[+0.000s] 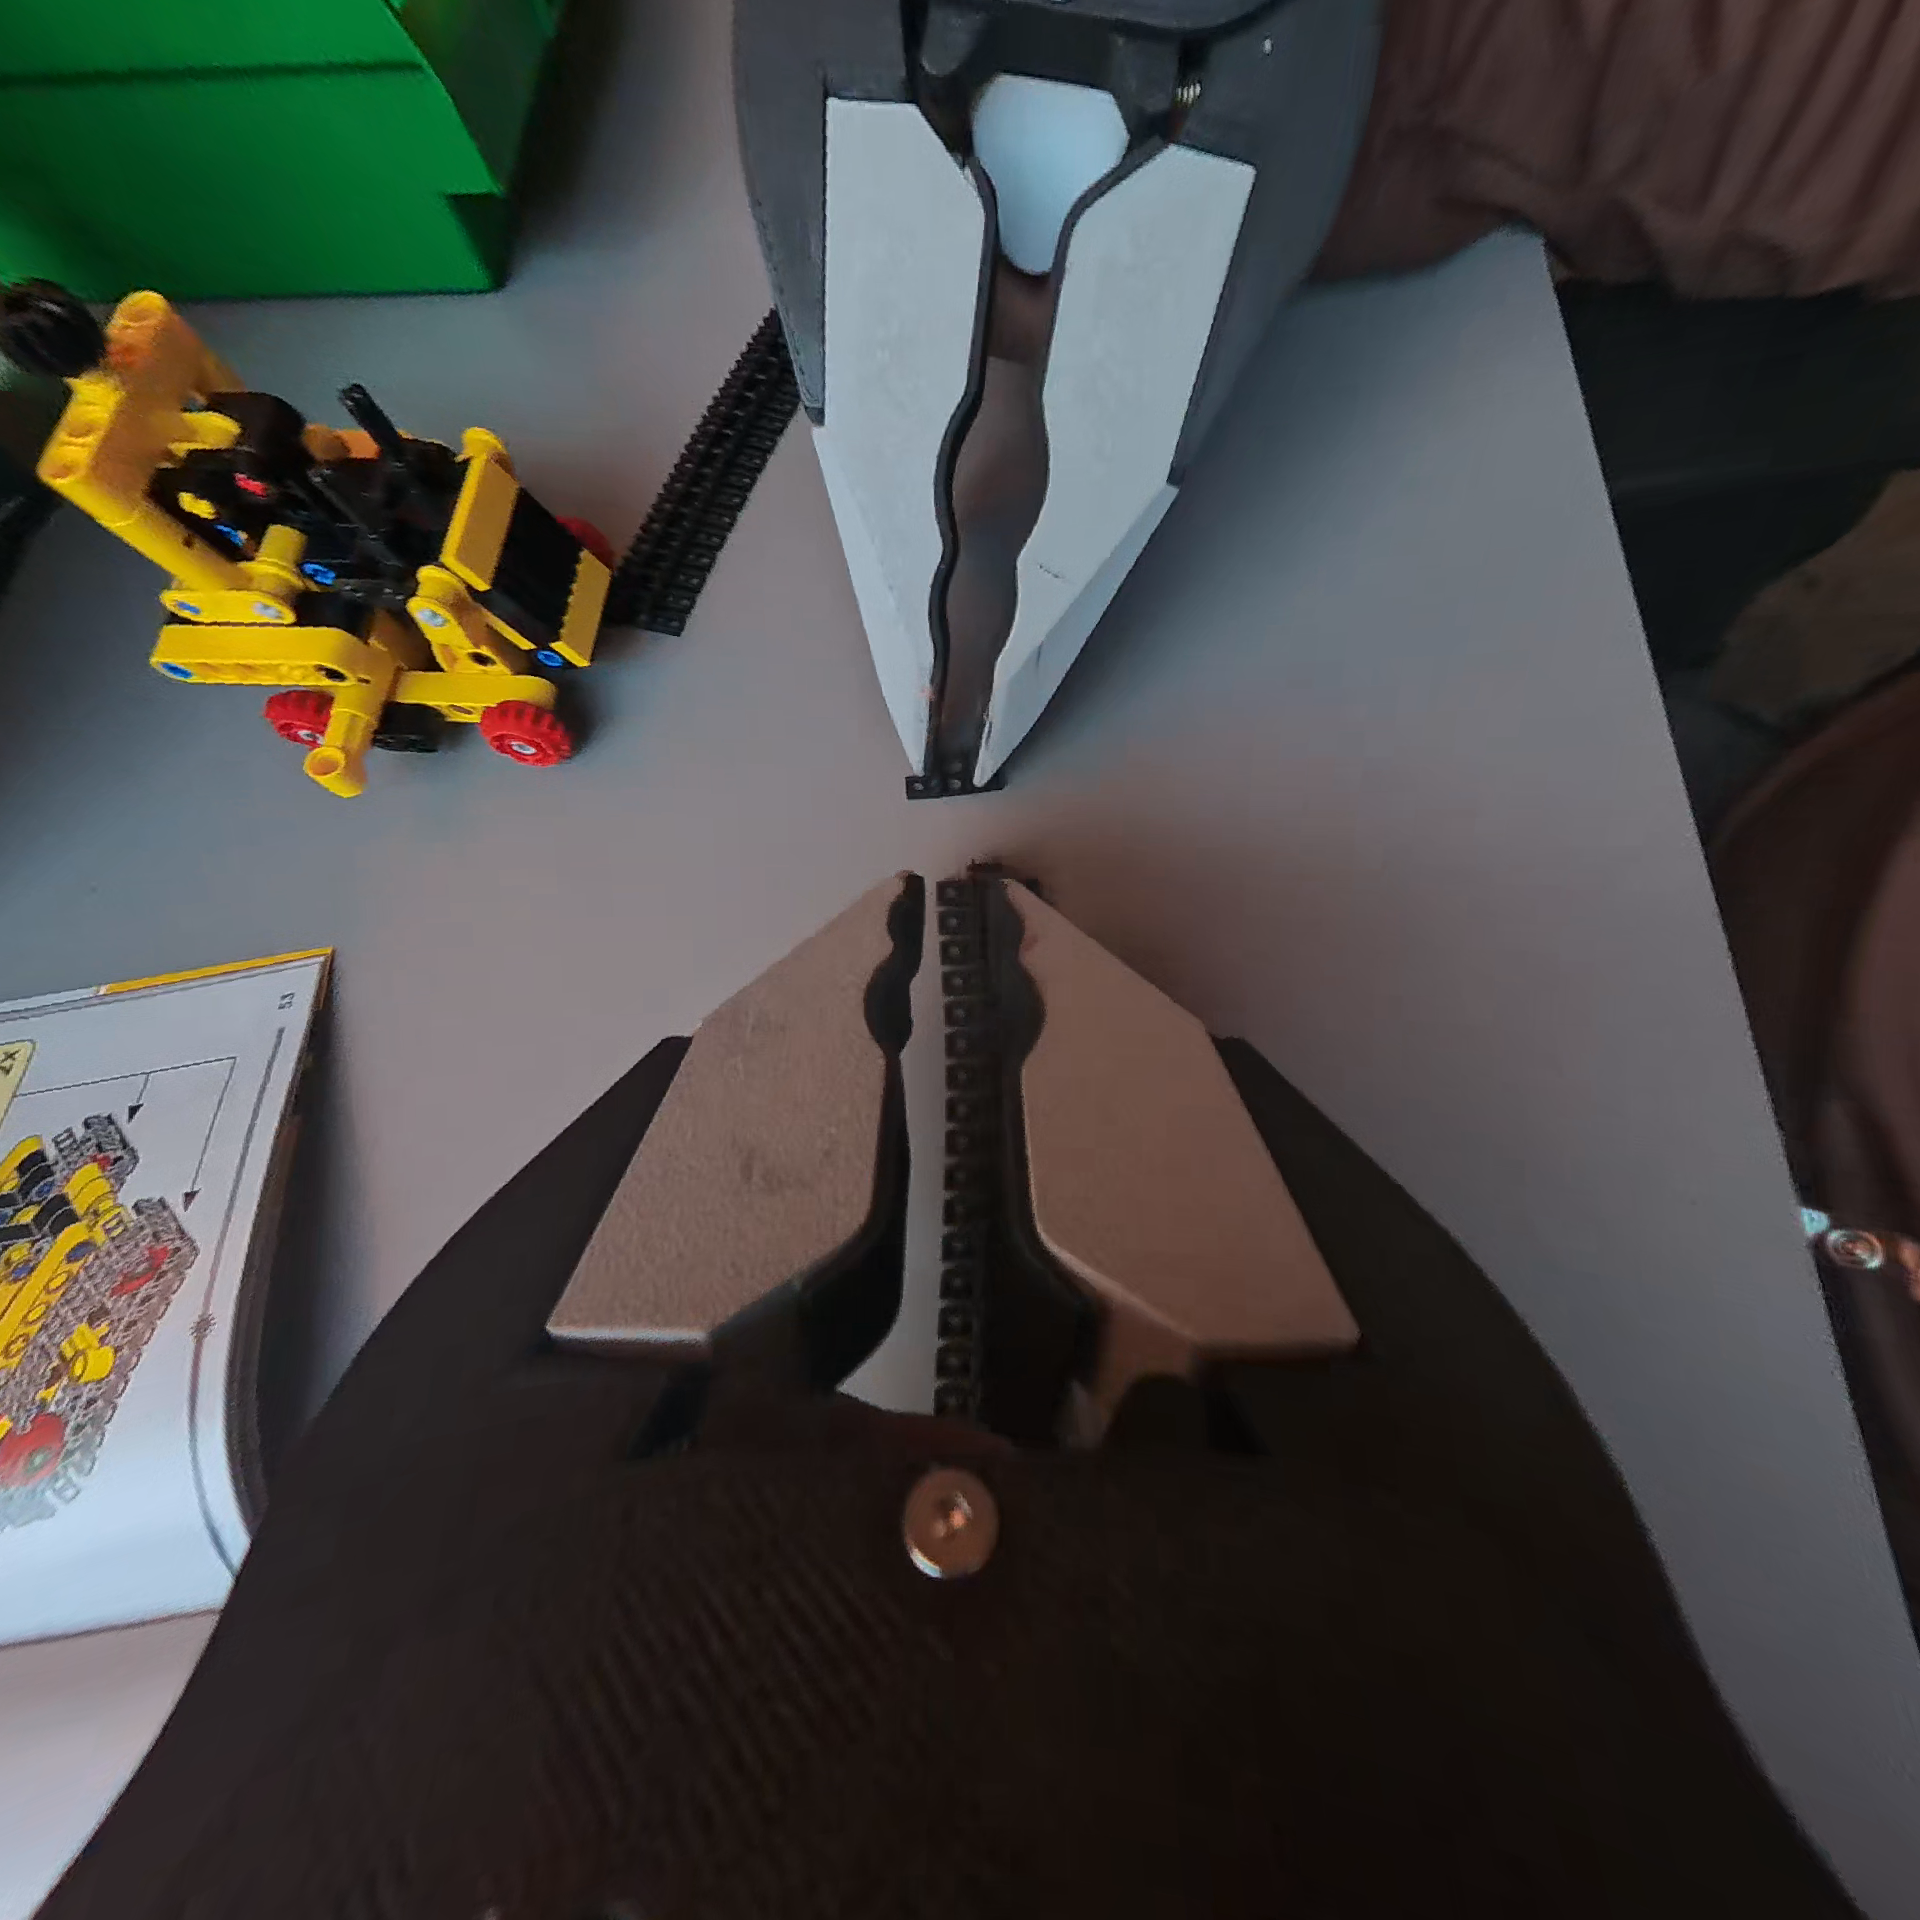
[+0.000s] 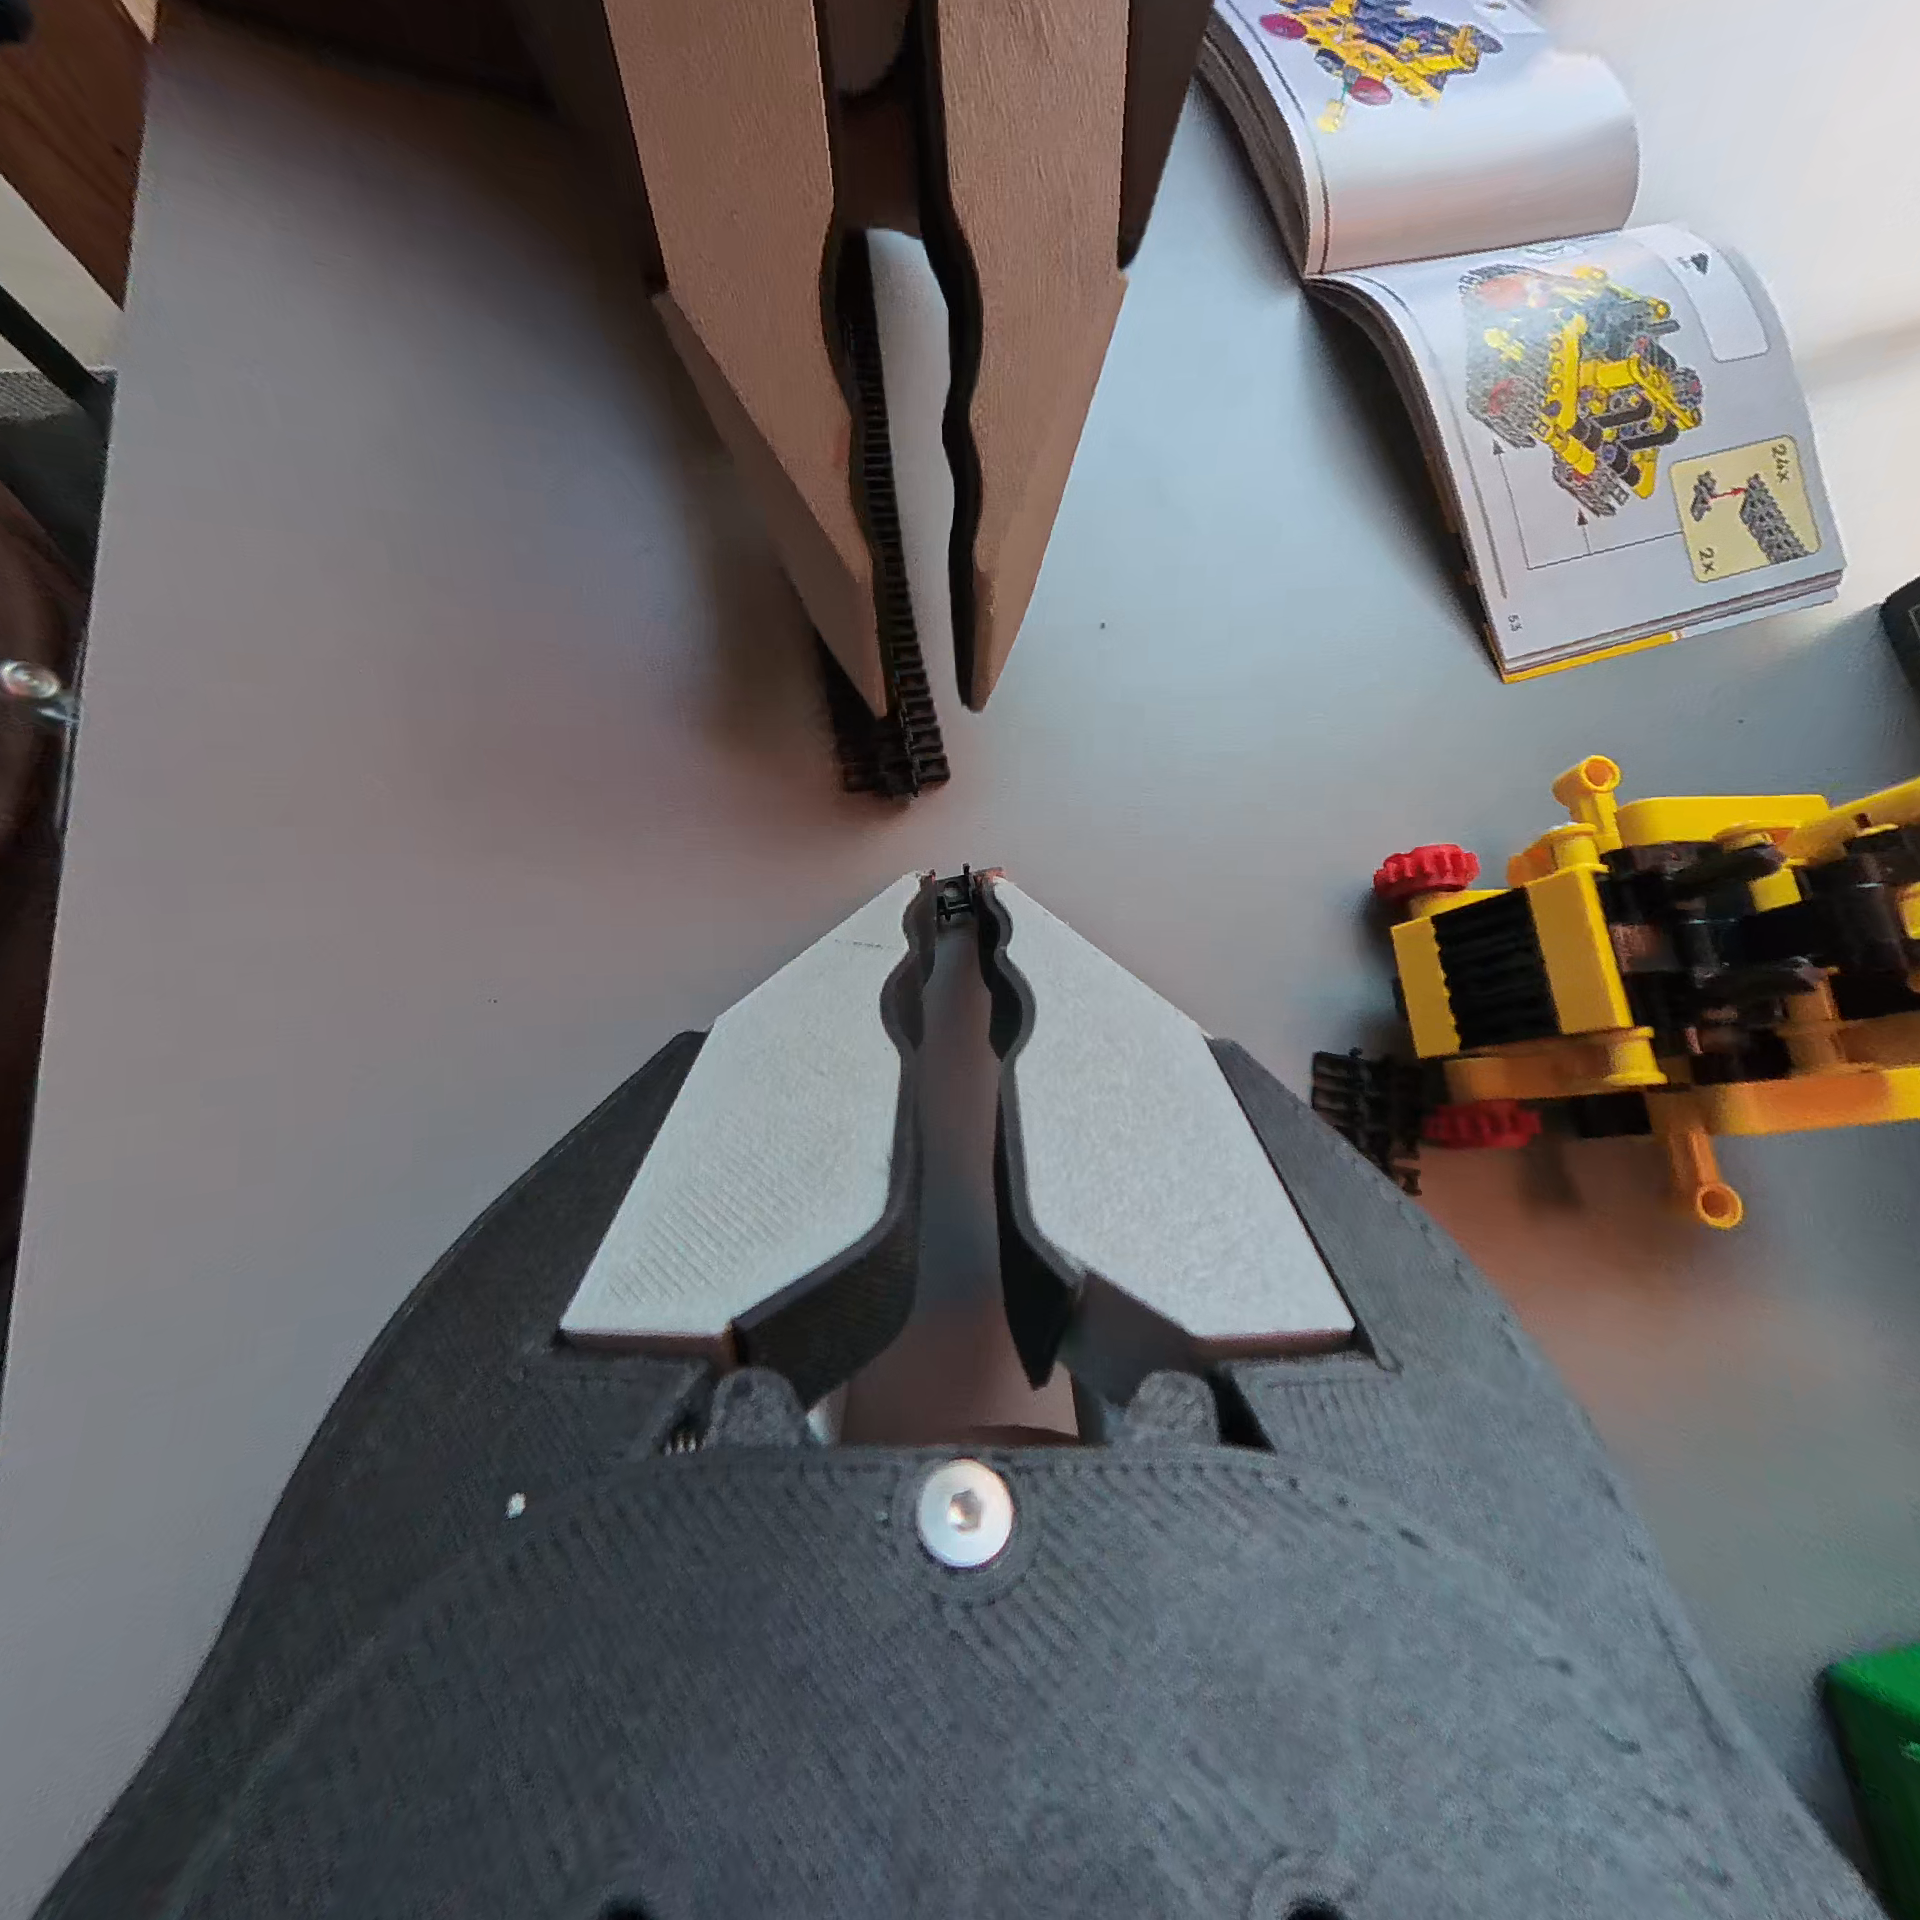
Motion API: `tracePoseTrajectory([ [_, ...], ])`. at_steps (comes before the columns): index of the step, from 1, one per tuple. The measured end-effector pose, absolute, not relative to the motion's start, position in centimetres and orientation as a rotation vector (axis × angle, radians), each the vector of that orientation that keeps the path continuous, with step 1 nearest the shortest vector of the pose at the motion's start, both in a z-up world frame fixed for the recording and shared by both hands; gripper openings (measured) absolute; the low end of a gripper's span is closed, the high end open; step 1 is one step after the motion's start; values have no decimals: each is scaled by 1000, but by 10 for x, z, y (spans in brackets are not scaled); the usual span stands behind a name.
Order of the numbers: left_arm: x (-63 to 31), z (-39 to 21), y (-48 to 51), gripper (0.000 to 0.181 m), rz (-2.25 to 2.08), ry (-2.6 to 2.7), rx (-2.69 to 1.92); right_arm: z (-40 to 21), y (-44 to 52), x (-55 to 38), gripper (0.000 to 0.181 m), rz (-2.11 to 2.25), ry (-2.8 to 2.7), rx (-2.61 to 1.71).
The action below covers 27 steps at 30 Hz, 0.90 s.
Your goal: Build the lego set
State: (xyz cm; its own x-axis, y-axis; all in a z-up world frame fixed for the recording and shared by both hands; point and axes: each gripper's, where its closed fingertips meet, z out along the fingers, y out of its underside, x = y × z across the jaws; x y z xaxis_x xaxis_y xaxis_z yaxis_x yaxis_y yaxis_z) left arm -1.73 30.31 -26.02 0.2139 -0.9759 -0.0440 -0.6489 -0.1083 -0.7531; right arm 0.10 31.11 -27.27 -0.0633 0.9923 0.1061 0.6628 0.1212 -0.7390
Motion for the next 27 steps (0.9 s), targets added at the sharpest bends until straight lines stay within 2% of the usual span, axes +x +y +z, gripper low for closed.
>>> tracePoseTrajectory([
  [27, -13, -272, 300, 8, -579, 1561, -1856, -272, 301, -8, 5, 693, -1816, -1574],
])
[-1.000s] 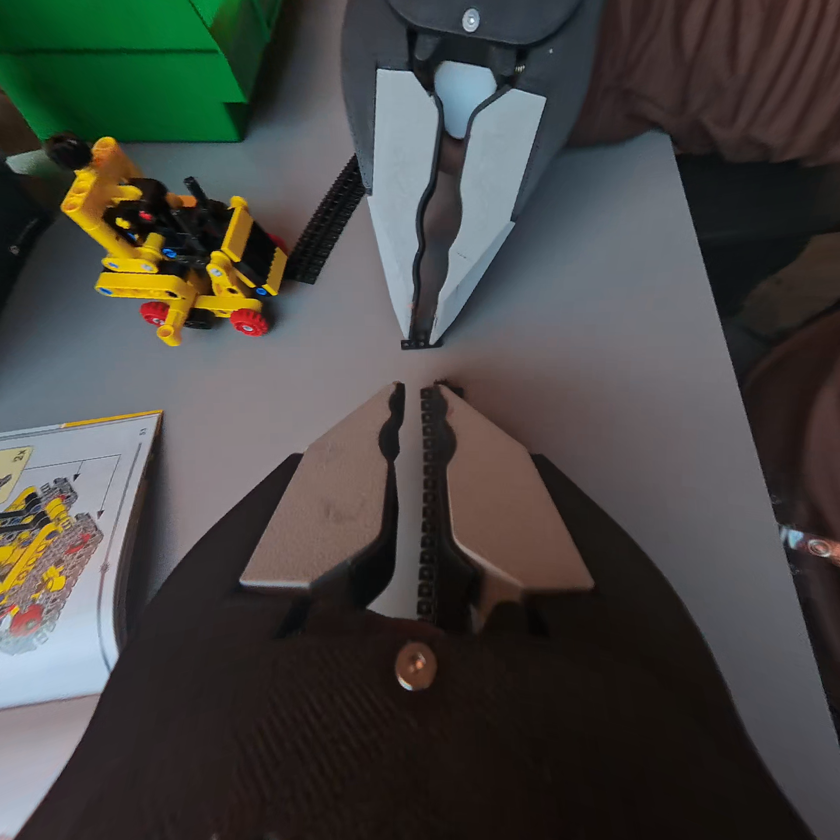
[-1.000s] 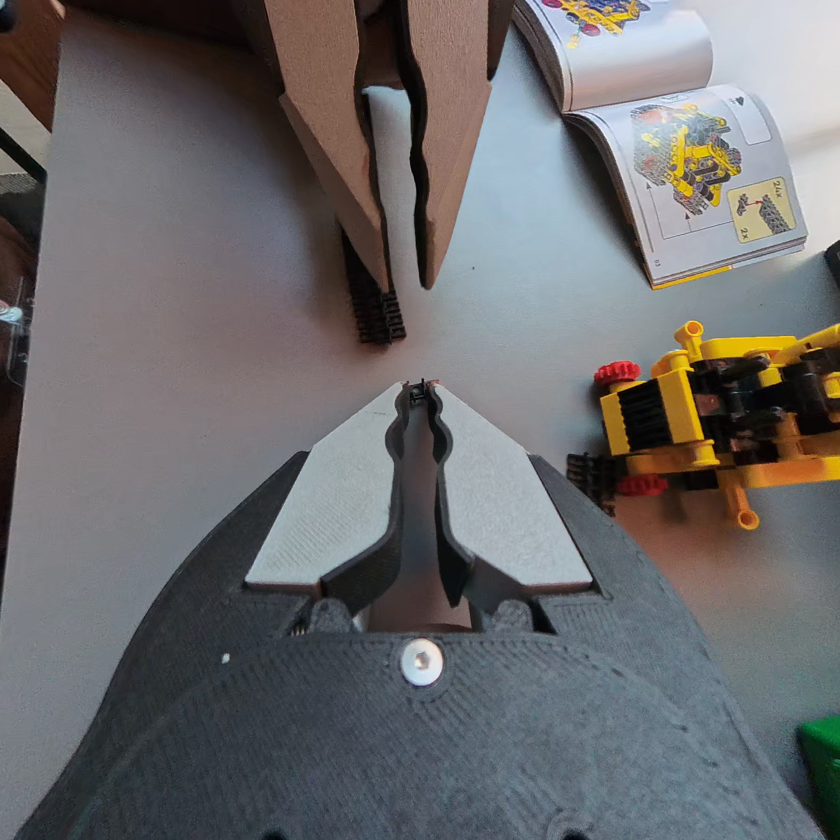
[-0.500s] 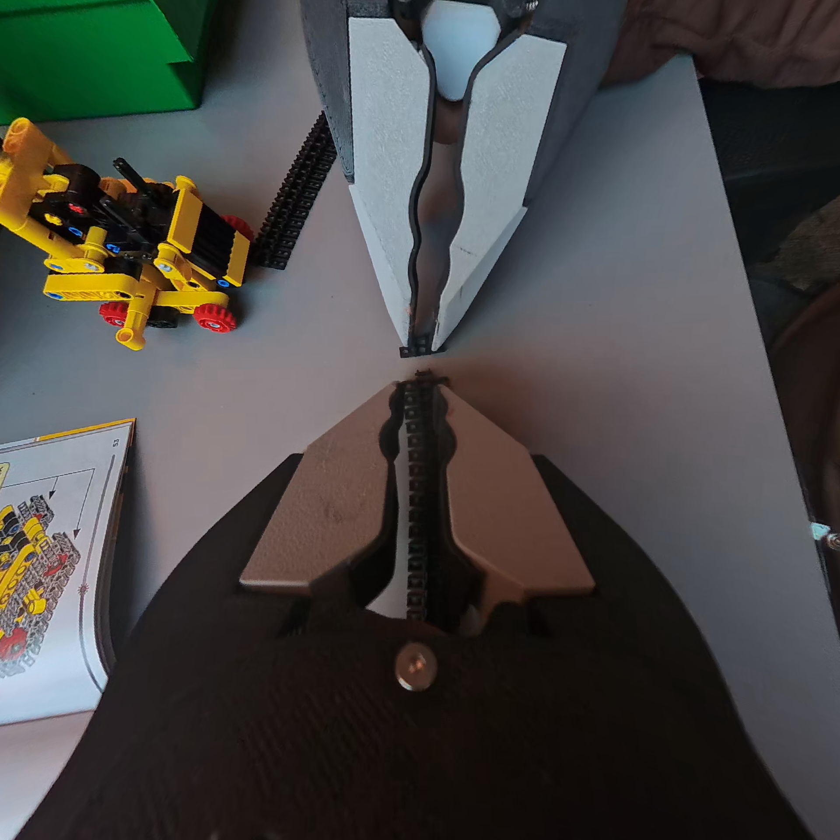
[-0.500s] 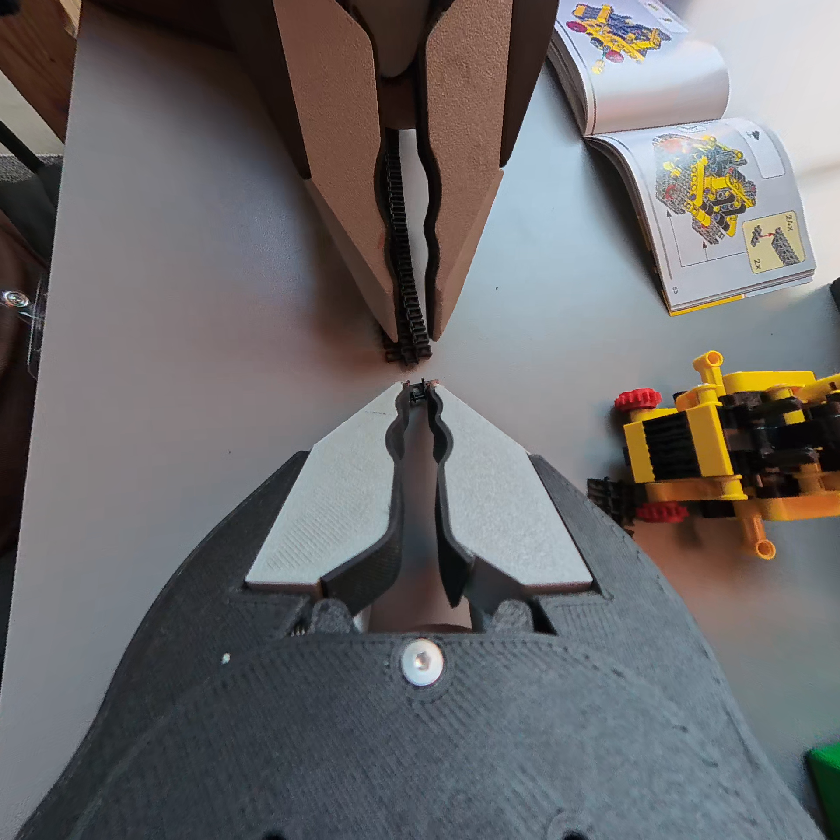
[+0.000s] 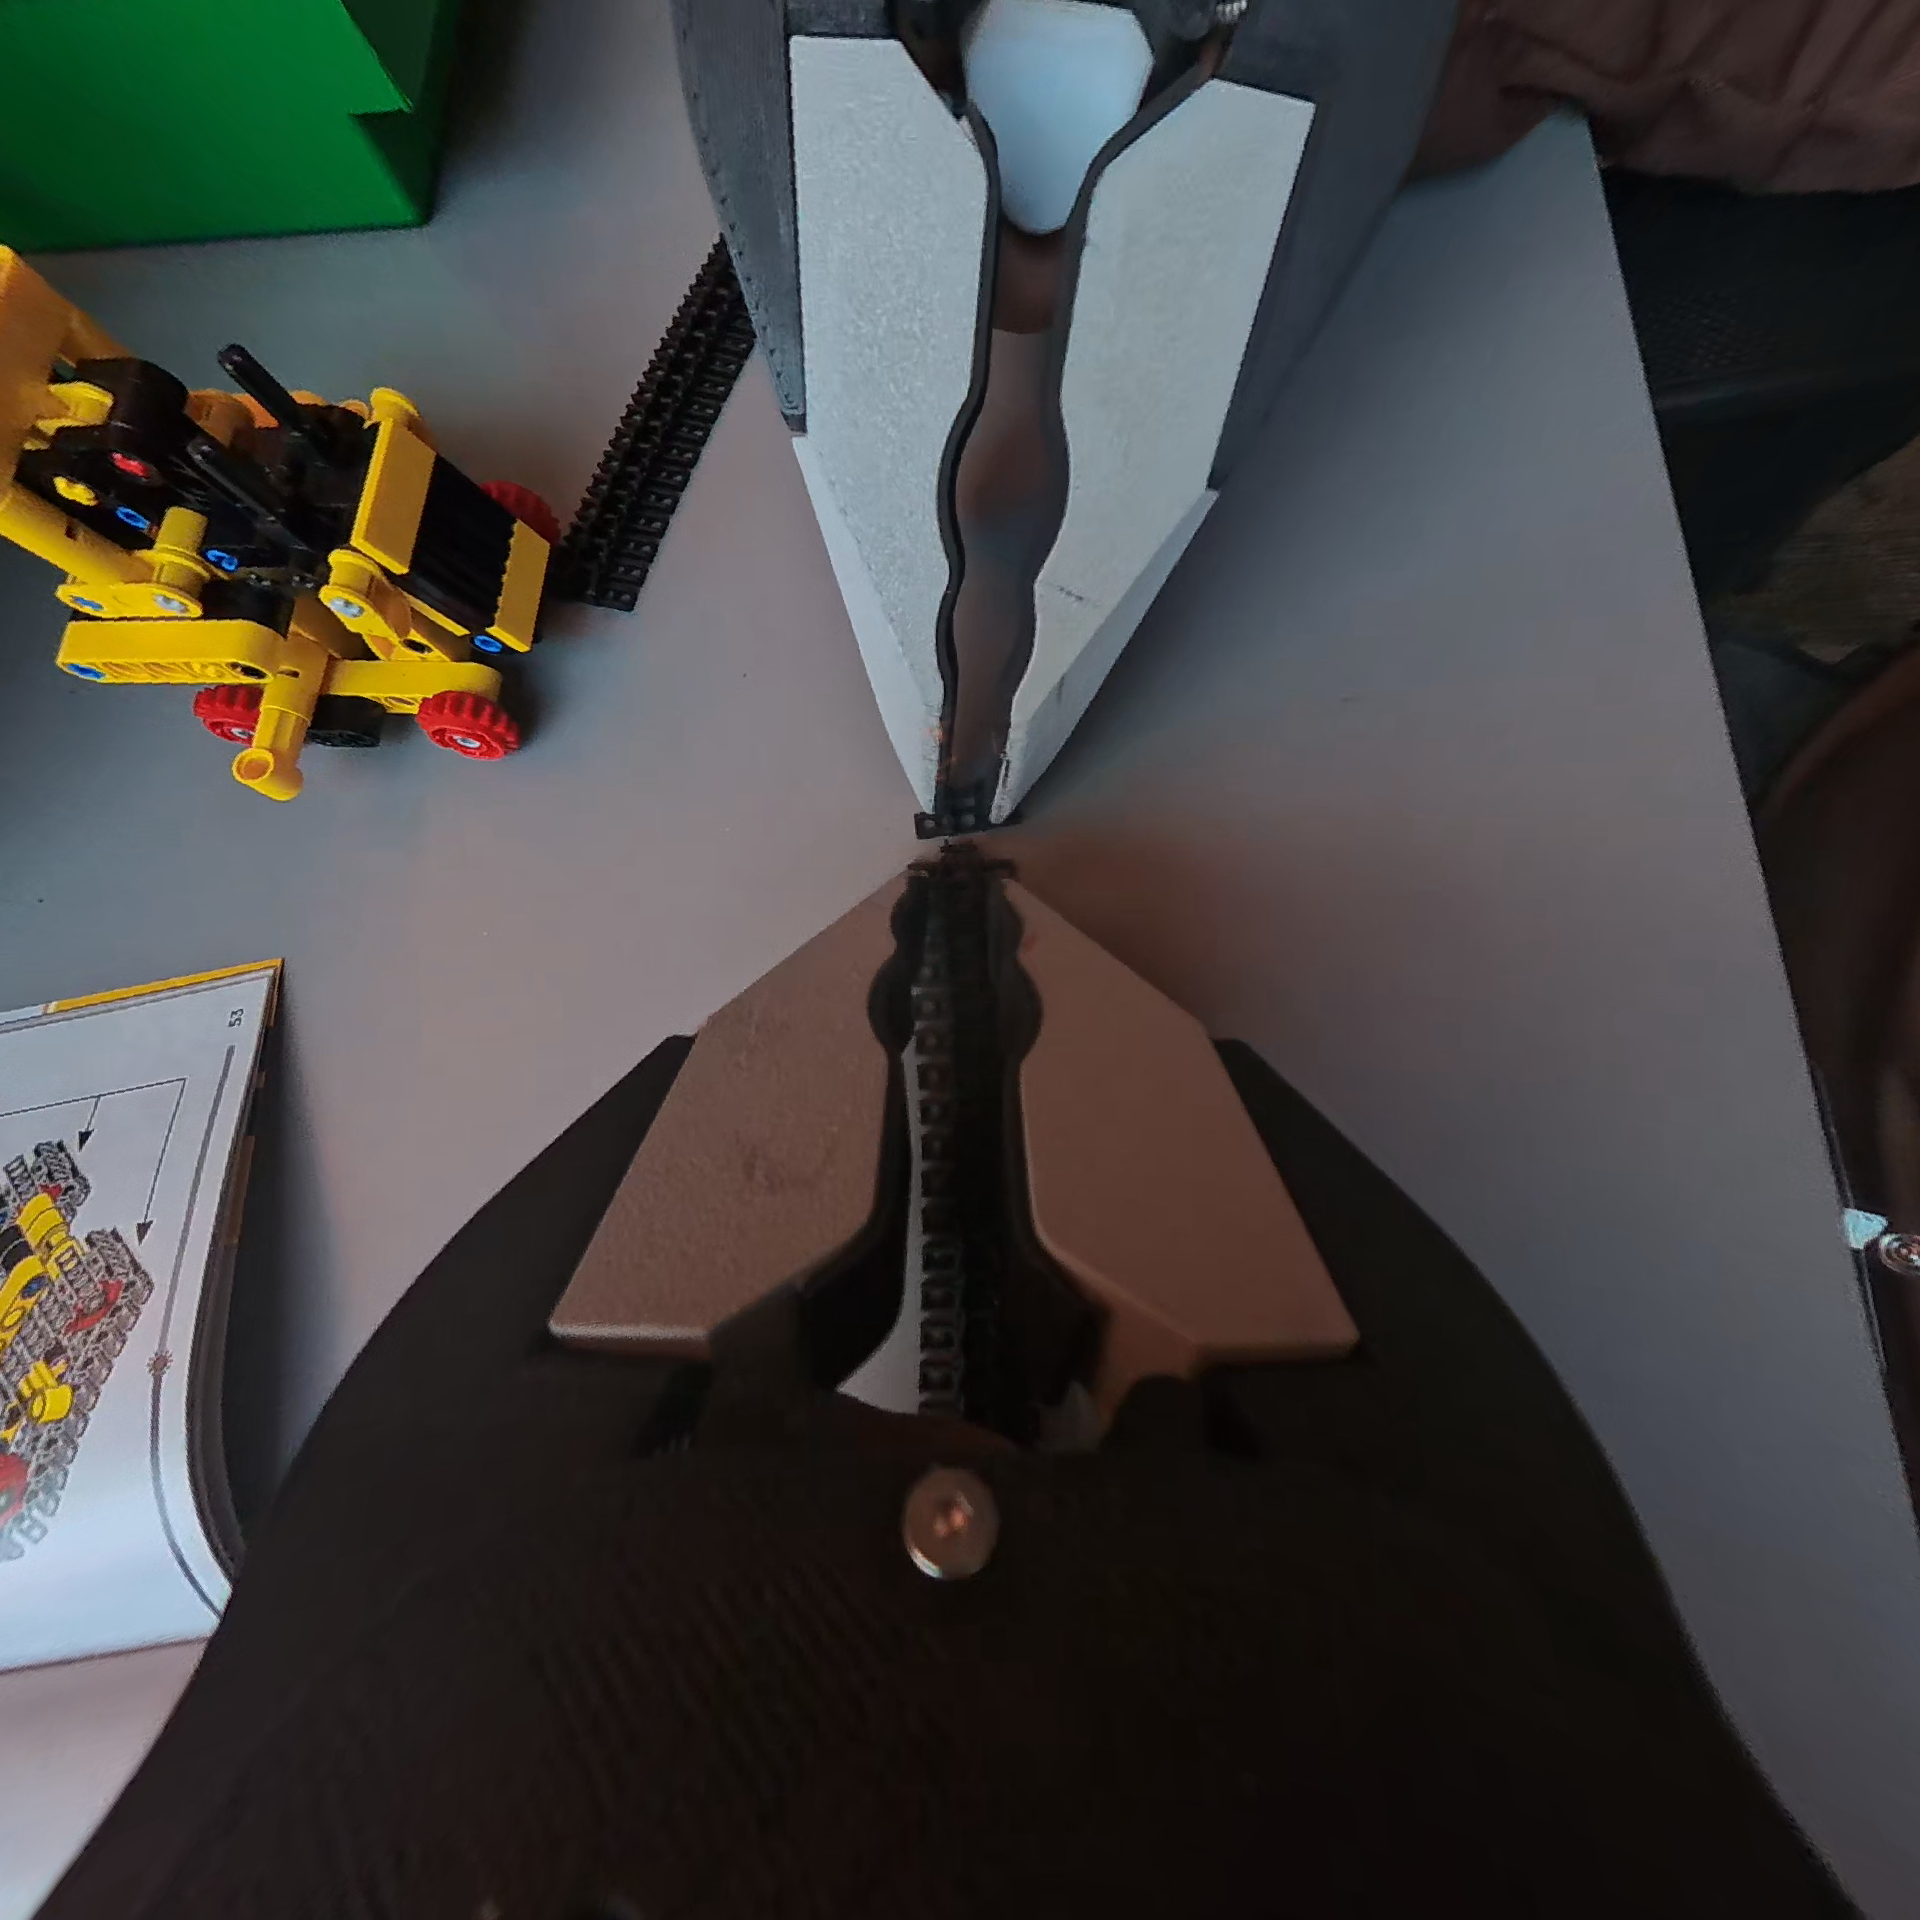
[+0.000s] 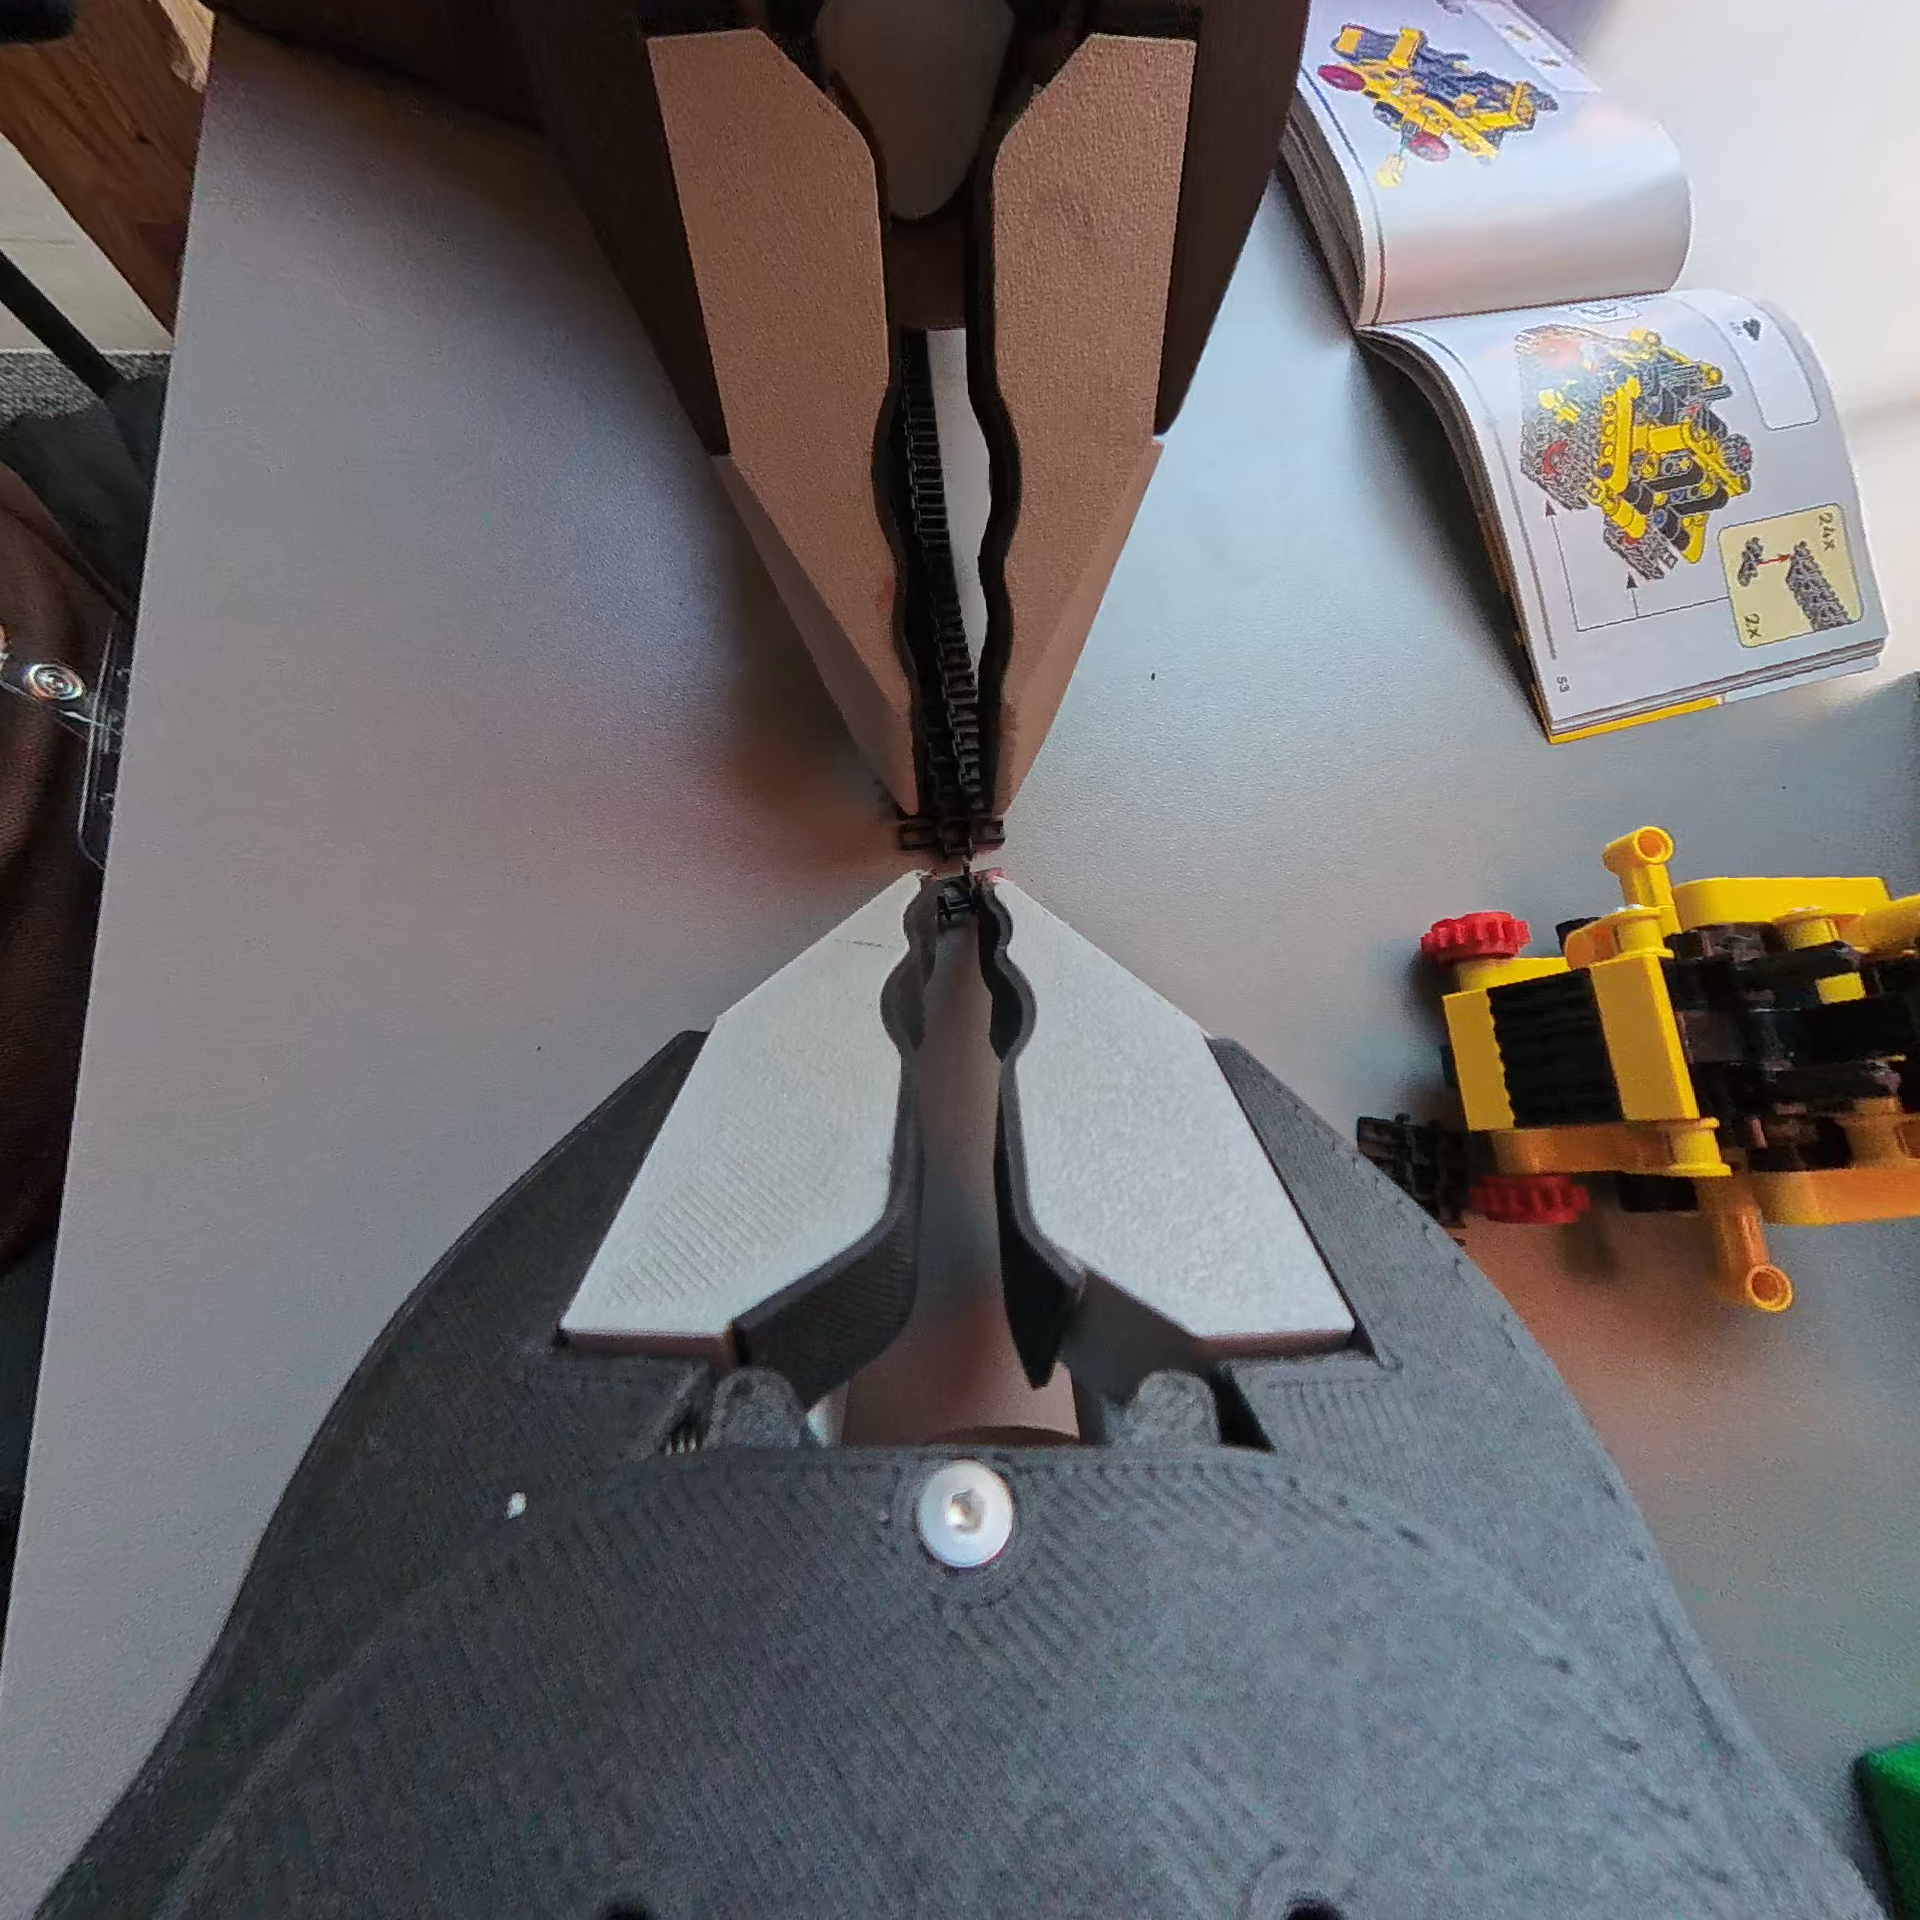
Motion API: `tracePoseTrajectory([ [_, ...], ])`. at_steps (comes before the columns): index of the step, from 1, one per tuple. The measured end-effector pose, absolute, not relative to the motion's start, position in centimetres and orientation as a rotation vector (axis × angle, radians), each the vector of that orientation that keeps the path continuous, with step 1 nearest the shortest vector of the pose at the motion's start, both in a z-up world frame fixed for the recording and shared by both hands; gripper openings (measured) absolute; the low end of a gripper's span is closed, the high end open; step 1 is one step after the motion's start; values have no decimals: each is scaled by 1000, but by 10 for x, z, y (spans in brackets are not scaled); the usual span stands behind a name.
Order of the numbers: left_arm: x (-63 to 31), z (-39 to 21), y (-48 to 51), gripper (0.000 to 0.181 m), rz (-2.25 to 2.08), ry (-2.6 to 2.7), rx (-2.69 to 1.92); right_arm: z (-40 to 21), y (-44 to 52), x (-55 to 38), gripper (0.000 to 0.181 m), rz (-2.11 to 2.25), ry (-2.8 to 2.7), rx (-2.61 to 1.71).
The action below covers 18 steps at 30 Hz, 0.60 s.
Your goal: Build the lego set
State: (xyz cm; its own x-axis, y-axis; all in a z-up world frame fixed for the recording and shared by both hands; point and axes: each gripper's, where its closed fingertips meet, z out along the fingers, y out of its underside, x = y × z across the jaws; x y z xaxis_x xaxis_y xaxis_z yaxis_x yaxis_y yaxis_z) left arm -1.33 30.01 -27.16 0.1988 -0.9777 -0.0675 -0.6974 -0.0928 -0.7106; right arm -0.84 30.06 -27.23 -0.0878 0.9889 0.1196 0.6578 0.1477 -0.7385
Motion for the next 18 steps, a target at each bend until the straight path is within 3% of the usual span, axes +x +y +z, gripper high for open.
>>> tracePoseTrajectory([
  [18, -12, -270, 300, 4, -593, 1555, -1866, -272, 300, -10, 5, 675, -1815, -1563],
])
